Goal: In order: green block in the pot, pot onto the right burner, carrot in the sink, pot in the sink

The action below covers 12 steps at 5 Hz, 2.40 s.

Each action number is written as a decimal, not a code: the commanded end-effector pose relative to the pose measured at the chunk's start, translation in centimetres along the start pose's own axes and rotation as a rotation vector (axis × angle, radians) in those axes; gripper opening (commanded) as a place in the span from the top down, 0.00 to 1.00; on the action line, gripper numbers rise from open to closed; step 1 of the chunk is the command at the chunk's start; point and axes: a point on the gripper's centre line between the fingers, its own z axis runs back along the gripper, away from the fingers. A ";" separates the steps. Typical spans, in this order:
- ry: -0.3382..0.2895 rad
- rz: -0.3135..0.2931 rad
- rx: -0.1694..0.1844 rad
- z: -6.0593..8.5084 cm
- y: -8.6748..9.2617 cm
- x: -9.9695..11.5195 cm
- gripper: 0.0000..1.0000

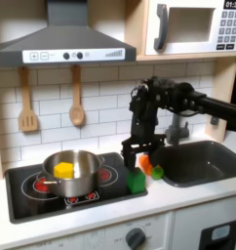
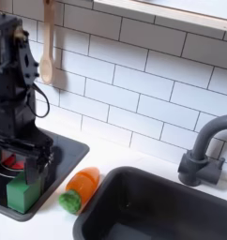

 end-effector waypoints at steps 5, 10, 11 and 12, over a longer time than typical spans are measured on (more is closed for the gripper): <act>0.084 0.008 0.011 -3.8 -0.3 1.0 0.00; 0.107 0.009 0.007 -5.4 -0.1 1.6 1.00; 0.104 0.003 0.003 -5.4 -0.2 1.7 1.00; 0.091 0.006 0.000 -4.8 -0.3 1.6 1.00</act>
